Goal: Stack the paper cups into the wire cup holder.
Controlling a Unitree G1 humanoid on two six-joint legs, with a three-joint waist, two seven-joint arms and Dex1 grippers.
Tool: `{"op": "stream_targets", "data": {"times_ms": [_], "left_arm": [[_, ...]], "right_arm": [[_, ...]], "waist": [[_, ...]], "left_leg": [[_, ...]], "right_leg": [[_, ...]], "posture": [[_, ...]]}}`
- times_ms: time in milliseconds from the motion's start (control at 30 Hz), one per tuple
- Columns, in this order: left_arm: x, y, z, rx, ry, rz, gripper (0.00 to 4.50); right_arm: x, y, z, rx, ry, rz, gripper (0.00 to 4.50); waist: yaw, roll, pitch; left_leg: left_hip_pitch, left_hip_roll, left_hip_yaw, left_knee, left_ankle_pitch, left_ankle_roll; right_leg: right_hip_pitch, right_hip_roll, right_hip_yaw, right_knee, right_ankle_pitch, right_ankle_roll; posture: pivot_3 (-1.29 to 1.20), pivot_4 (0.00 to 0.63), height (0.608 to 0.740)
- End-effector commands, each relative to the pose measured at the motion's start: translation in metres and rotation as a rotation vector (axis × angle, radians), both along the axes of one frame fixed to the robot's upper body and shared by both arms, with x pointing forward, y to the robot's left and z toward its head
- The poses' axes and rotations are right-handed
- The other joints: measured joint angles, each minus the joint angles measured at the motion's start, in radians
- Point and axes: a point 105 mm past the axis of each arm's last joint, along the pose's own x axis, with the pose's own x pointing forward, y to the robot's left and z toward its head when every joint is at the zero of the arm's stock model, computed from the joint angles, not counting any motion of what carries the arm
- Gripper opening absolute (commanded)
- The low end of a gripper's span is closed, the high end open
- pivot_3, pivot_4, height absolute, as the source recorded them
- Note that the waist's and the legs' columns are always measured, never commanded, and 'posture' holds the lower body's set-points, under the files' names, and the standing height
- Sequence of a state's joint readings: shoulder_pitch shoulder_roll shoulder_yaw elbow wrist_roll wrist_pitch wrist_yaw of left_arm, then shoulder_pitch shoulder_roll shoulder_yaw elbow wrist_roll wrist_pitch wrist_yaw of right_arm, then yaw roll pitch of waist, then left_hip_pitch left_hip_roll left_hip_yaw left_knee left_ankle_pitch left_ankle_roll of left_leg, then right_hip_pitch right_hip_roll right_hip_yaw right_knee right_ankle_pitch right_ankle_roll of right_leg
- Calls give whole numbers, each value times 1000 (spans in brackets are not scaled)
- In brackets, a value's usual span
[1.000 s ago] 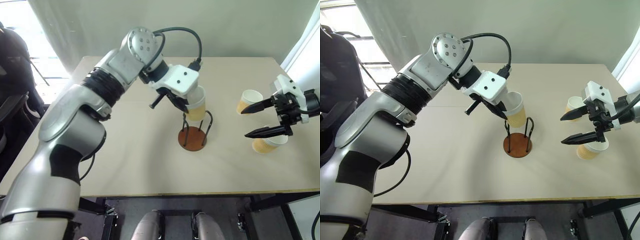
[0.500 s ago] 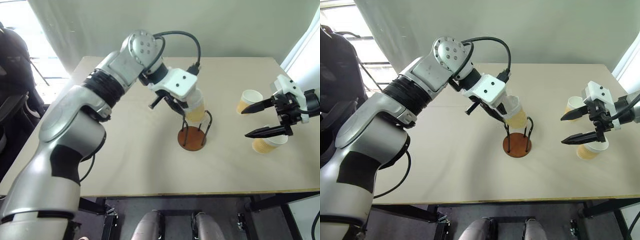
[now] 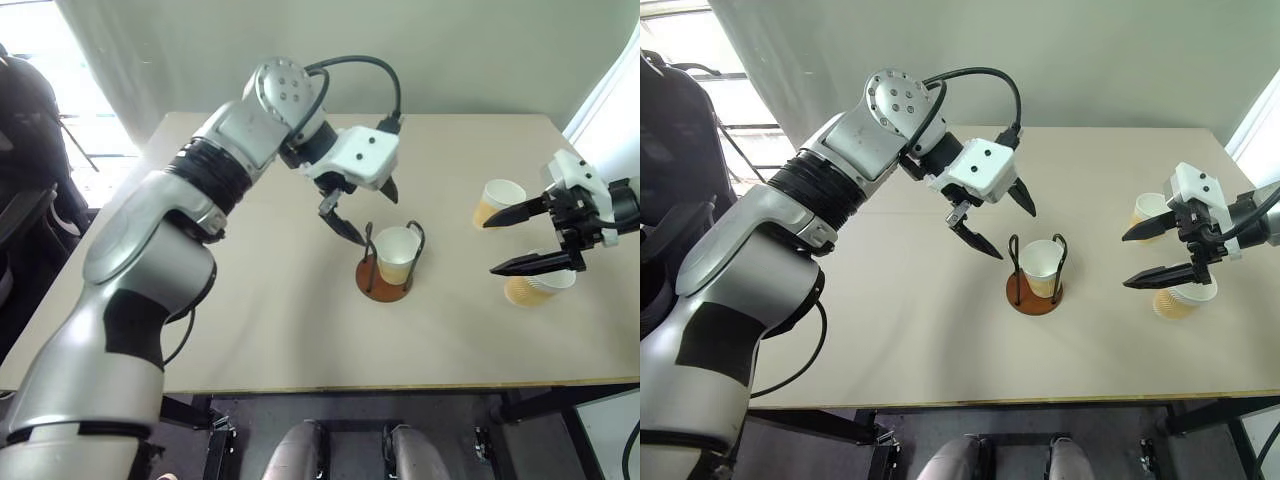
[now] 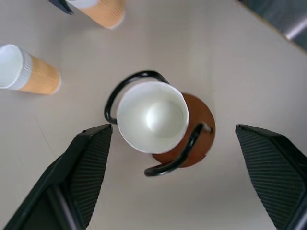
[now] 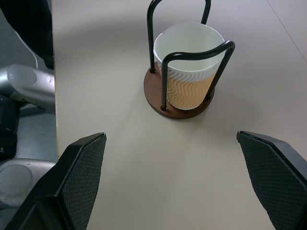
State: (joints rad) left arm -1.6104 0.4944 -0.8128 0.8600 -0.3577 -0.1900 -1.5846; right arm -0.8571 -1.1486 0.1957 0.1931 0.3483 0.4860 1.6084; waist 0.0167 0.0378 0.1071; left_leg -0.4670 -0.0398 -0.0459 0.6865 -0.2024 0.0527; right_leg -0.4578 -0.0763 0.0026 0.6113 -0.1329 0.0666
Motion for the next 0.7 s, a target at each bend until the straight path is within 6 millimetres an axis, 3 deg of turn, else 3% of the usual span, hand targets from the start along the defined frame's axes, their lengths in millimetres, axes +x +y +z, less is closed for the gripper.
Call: {"op": "stream_targets", "data": {"times_ms": [33,333,500,700], "left_arm": [[-2,1,28,-123,27,12,4493],[9,33,55,-416,234,188,4493],[12,51,50,-434,263,251,4493],[13,63,47,-465,290,288,4493]], "right_arm": [[1,1,14,-6,-58,11,4500],[7,-1,13,-15,-76,-6,4500],[14,0,11,-23,-97,-8,4500],[22,7,11,-19,-122,1,4500]], "waist": [[0,2,-9],[-6,4,-24],[-11,2,-28],[-17,1,-35]], "left_leg": [[0,0,0,1,-2,1],[2,1,3,12,-5,6],[15,0,6,13,-4,7],[17,0,5,13,1,6]], "right_leg": [[0,0,0,0,-4,-5],[1,1,1,10,-7,-11],[9,3,2,16,-8,-14],[10,2,2,18,-7,-15]], "posture": [[0,0,740],[0,0,740],[0,0,740],[0,0,740]]}}
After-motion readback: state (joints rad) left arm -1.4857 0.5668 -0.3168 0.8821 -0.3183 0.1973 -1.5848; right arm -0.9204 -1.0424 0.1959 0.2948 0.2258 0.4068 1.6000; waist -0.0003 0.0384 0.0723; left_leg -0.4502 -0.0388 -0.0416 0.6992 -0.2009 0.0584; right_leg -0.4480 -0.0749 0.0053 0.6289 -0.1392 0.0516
